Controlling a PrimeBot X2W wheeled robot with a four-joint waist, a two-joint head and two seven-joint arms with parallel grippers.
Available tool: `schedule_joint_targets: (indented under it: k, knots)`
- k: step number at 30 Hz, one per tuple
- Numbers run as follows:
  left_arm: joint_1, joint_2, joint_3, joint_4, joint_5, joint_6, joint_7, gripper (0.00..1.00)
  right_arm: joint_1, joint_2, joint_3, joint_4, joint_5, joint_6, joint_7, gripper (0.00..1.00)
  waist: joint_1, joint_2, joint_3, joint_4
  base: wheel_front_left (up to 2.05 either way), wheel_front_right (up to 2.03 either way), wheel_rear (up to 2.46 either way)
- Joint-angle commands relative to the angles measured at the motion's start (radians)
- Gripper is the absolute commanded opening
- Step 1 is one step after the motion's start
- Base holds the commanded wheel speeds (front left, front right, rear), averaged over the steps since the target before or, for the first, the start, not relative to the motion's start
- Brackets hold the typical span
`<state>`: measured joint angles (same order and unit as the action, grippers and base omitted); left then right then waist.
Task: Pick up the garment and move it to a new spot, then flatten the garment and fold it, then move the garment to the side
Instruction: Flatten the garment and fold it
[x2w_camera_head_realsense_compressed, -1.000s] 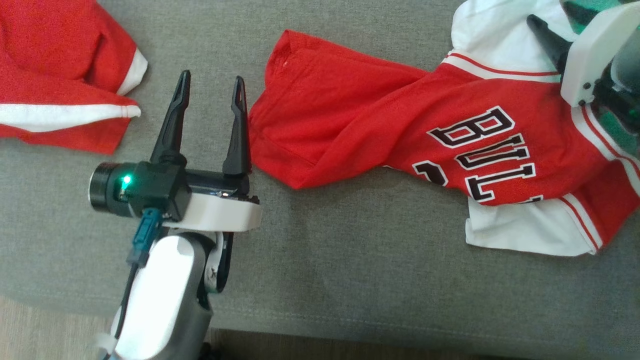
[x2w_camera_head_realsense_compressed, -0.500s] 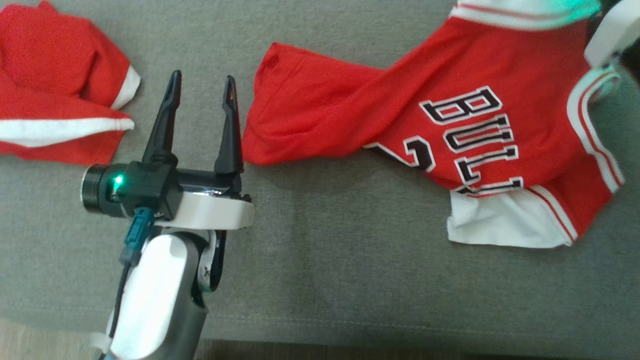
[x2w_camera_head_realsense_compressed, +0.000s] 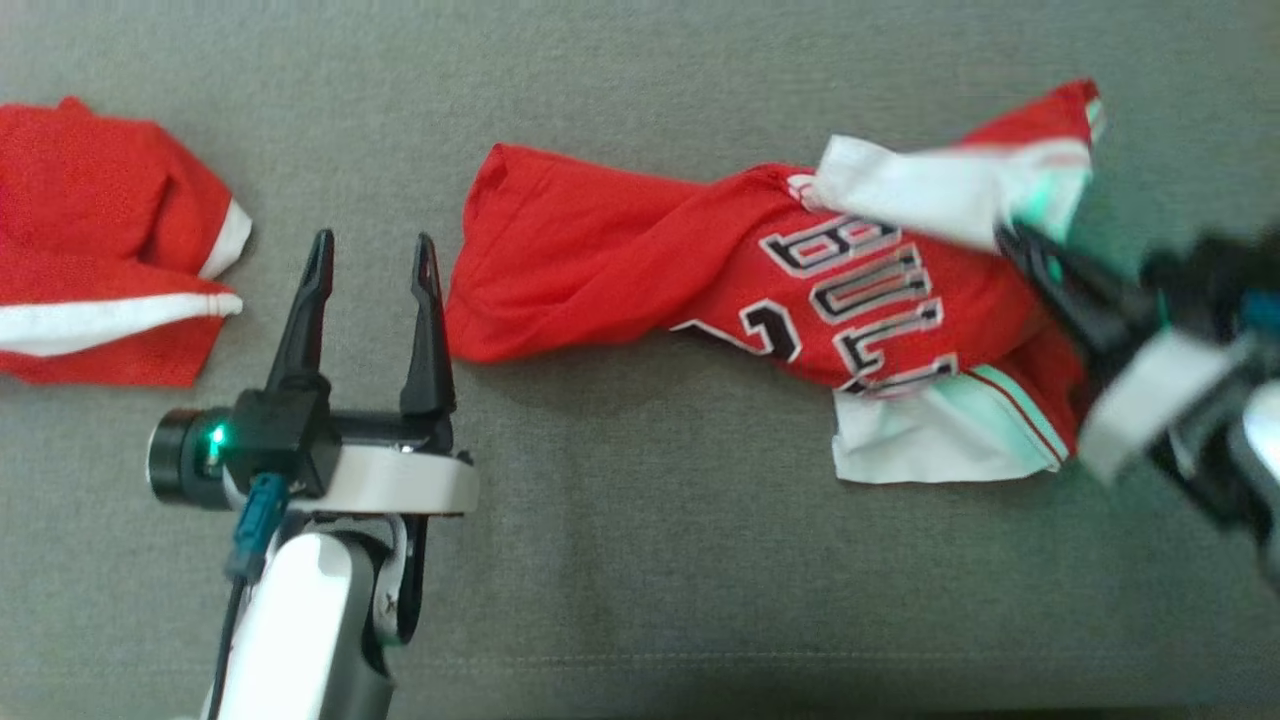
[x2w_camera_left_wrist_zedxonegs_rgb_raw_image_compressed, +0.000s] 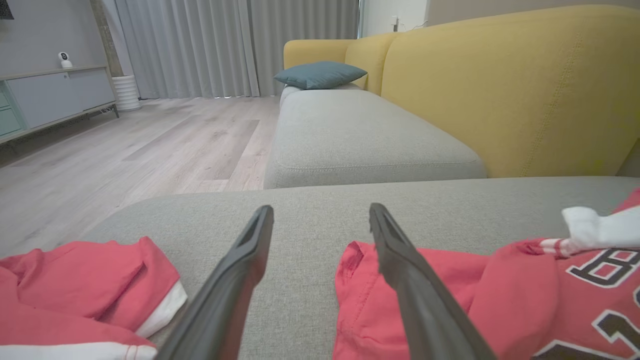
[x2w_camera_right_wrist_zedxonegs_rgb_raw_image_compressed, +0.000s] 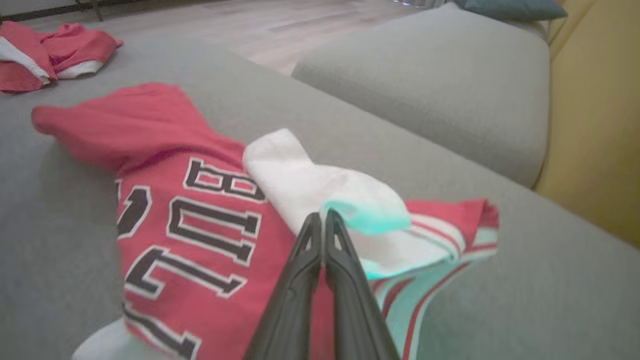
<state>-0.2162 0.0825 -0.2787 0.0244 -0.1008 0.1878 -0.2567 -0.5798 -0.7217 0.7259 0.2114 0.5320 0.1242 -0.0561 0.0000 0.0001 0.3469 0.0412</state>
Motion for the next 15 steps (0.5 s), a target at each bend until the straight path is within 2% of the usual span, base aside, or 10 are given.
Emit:
schedule_joint_targets:
  k: [1, 8, 11, 12, 15]
  knots:
    - [-0.004, 0.016, 0.036, -0.032, 0.006, -0.001, -0.005, 1.00, 0.049, -0.033, -0.043, -0.044, -0.006, 0.007, -0.007, 0.00, 0.0000, -0.0001, -0.015, -0.012, 0.00, 0.00, 0.00]
    - [0.026, 0.025, 0.057, -0.032, 0.005, -0.001, -0.005, 1.00, 0.396, 0.033, -0.309, -0.127, -0.078, 0.007, 0.001, 0.00, 0.0000, -0.0001, -0.038, -0.029, 0.00, 0.00, 0.00]
    - [0.034, 0.028, 0.063, -0.031, 0.004, -0.001, -0.005, 1.00, 0.490, 0.089, -0.409, -0.155, -0.111, 0.007, 0.011, 0.00, 0.0000, -0.0001, -0.043, -0.036, 0.00, 0.00, 0.00]
    - [0.037, 0.029, 0.067, -0.029, 0.003, 0.000, -0.005, 1.00, 0.531, 0.126, -0.450, -0.170, -0.132, 0.007, 0.021, 0.00, 0.0000, -0.0001, -0.044, -0.041, 0.00, 0.00, 0.00]
    - [0.042, 0.029, 0.071, -0.021, 0.000, 0.001, -0.005, 1.00, 0.563, 0.169, -0.478, -0.170, -0.151, 0.007, 0.041, 0.00, 0.0000, -0.0001, -0.047, -0.047, 0.00, 0.00, 0.00]
